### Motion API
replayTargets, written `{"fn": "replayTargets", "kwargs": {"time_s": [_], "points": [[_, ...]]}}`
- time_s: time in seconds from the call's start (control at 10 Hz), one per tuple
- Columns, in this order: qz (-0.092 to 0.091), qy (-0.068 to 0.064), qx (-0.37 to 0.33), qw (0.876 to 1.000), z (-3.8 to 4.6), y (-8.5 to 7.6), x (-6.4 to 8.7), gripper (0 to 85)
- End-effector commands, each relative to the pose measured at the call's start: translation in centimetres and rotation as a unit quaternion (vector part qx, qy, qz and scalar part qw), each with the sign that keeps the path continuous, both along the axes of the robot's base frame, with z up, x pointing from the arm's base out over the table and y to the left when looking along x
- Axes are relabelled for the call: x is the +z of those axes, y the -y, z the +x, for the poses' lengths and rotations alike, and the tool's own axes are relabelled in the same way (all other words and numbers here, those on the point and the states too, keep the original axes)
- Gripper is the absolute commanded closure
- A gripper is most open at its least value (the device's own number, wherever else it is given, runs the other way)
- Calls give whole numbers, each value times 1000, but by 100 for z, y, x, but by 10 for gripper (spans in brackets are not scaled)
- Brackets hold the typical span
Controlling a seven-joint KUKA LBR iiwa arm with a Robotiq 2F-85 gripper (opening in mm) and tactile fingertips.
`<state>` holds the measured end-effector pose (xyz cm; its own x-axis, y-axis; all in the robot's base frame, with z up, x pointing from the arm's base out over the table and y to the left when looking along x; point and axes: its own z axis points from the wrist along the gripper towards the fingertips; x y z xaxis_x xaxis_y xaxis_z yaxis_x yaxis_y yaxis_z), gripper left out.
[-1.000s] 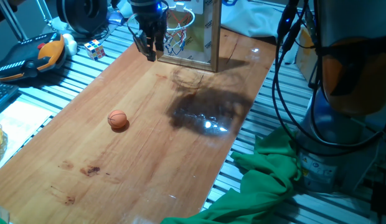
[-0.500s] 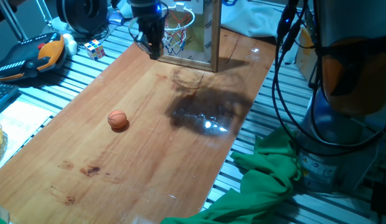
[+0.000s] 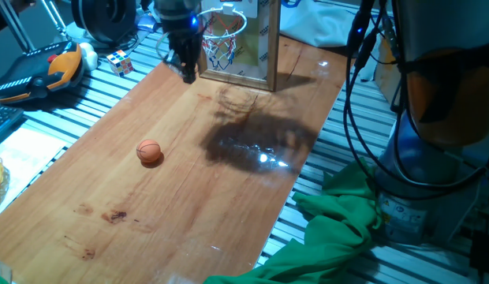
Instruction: Grab a basketball, release it and shoot it into the basket
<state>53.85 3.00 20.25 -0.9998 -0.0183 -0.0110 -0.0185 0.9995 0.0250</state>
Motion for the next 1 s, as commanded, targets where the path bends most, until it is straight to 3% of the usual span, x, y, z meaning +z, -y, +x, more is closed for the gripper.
{"fn": "replayTargets", "kwargs": {"time_s": [0.0,0.1,0.5,0.8,0.9], "points": [[-2,0,-1,1000,27,-45,-34,843],[-4,1,-1,1000,76,-128,-92,843],[-10,21,-8,1000,99,-369,-359,843],[-7,20,-7,1000,139,-394,-412,843],[-26,23,0,999,135,-412,-434,843]]}}
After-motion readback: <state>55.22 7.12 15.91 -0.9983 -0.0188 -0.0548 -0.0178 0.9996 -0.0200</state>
